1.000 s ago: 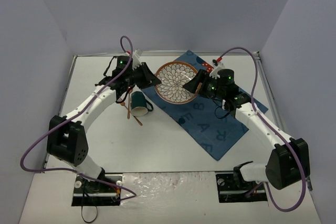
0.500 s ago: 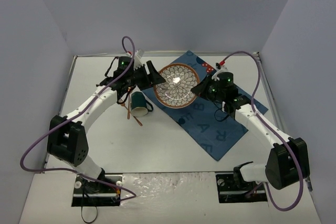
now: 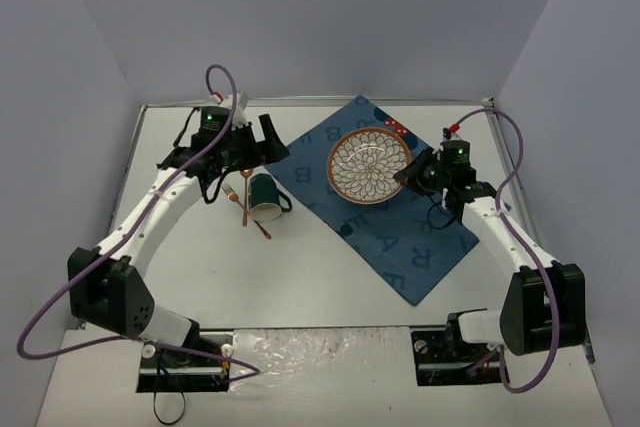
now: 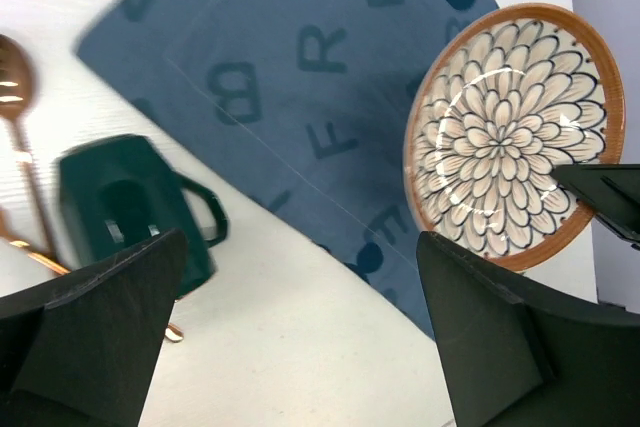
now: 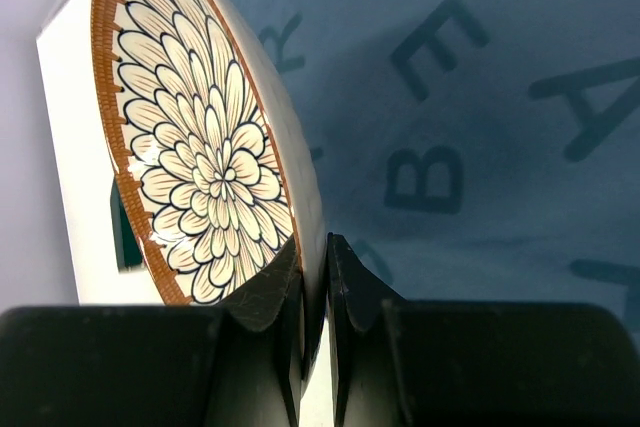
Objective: Set the dinner table for one person
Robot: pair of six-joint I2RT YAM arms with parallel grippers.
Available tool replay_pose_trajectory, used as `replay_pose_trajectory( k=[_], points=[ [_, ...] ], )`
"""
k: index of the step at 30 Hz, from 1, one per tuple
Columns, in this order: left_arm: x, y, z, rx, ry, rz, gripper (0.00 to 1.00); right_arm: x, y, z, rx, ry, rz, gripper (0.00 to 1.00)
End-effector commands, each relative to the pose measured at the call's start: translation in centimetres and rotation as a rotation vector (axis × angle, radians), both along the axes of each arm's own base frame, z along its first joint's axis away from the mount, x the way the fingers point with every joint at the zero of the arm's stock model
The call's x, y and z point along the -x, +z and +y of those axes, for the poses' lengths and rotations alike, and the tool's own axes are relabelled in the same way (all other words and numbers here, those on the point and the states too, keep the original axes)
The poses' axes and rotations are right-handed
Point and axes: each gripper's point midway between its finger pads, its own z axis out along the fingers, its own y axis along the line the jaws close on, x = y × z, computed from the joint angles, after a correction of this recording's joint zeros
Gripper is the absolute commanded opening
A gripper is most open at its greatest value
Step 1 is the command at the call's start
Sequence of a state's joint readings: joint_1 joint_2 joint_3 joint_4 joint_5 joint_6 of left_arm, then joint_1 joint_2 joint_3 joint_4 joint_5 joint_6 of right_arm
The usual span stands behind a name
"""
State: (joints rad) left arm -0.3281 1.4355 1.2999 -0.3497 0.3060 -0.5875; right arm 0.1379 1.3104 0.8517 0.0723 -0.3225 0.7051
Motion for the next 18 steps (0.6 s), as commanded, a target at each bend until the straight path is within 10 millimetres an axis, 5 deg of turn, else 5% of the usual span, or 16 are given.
replay_pose_trajectory(
  k=[1, 7, 13, 18],
  points=[
    [1.5, 3.1, 7.2, -0.152, 0.118, -0.12, 0.97, -3.9, 4.7, 0.3, -0.114, 0.009, -0.209, 0.0],
    [5.1, -0.4, 12.5, -0.275, 0.219, -0.089, 0.97, -5.9, 2.7, -0.3, -0.144, -0.002, -0.214, 0.0],
    [6.4, -3.1, 13.3, -0.318, 0.223, -0.057, 0.97, -7.2, 0.9, -1.7, -0.153, -0.009, -0.222, 0.0],
    [6.3, -3.0, 13.1, -0.311, 0.215, -0.056, 0.97, -7.7, -0.8, -2.7, -0.159, -0.003, -0.21, 0.0]
  ],
)
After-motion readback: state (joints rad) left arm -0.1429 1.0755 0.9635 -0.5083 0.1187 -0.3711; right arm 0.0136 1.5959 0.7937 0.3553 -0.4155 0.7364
